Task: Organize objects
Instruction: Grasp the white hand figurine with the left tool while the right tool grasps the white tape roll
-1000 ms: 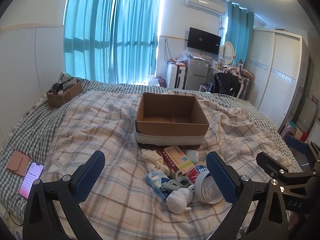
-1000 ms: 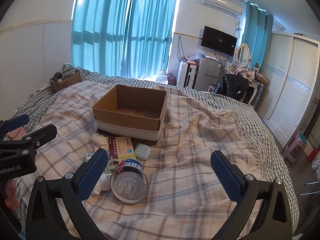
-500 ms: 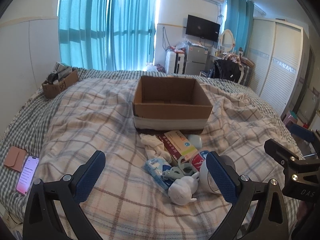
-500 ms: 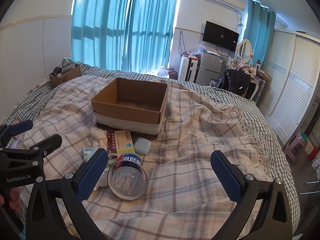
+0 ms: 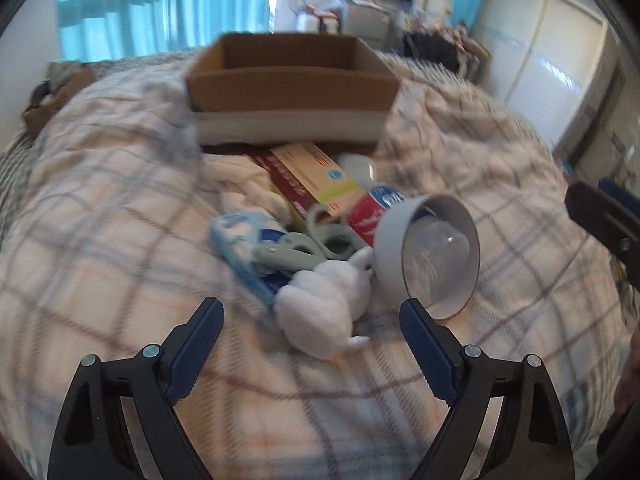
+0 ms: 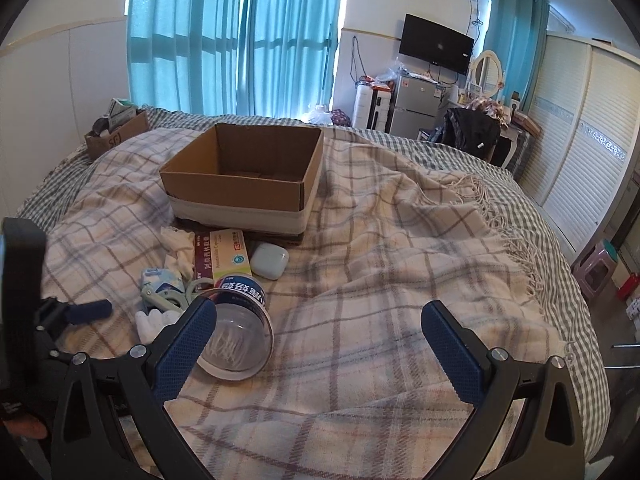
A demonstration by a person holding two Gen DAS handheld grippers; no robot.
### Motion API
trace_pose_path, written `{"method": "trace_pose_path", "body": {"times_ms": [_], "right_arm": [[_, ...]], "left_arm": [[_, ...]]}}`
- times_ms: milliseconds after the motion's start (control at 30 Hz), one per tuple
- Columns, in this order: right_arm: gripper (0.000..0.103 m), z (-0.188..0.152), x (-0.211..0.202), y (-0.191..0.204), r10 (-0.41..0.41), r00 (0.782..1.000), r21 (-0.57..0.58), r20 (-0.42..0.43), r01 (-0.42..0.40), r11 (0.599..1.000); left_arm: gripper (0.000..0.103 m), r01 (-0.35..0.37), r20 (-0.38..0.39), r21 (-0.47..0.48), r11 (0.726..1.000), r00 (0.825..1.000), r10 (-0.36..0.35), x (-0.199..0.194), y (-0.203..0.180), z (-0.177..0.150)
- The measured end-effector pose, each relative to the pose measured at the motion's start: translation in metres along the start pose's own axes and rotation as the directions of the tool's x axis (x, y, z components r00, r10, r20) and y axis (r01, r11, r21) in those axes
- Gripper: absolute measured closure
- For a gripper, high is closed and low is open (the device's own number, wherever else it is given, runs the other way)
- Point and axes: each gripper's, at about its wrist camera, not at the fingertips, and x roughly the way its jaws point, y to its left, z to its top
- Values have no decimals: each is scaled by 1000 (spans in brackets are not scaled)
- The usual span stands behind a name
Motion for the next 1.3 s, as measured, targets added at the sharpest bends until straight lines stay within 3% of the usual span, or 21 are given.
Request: {"method": "trace_pose_path", "body": {"times_ms": [67, 100, 133, 200, 333, 467, 600, 733, 1033, 1233, 1300], "right_arm": [[0, -2, 4, 1, 8, 1000, 4, -13, -8, 1000], [0, -3, 5, 2, 11, 1000, 3, -17, -11, 1000], [0, -4, 6, 3, 15, 1000, -2, -23, -15, 1000], [0, -7, 8, 6, 16, 999, -12, -30, -17, 1000], [0, -9, 11, 10, 26, 999, -22, -42, -27, 999], [0, -9, 11, 20, 42, 998, -31, -44, -43, 999], [0, -12, 24, 40, 76, 994, -63, -79, -81, 995], [0, -18, 47, 61, 87, 987, -103, -136, -101, 990], [2, -18, 86, 66, 99, 970, -77, -220, -119, 990], [24, -24, 96, 66, 121, 958, -65, -259, -142, 988], [24, -23, 89, 66, 124, 963, -69, -241, -144, 987]], "left_arm": [[16, -12, -20, 12, 1000, 1000, 12, 11, -2, 1], [35, -4, -27, 13, 1000, 1000, 4, 14, -3, 0], [47, 8, -42, 17, 1000, 999, -7, 16, -2, -1], [57, 34, -44, 24, 999, 999, -33, 16, -2, -4], [57, 37, 19, 24, 999, 999, -38, -7, 0, -6], [57, 88, 91, -40, 995, 992, -84, -41, 22, 2], [57, 11, 174, -53, 999, 985, -1, -65, 39, 7], [57, -26, 186, -63, 998, 982, 37, -65, 47, 9], [57, -4, 161, -72, 997, 987, 15, -54, 55, 3], [57, -8, 156, -83, 997, 987, 21, -51, 58, 3], [57, -11, 160, -77, 997, 987, 24, -53, 56, 3]]}}
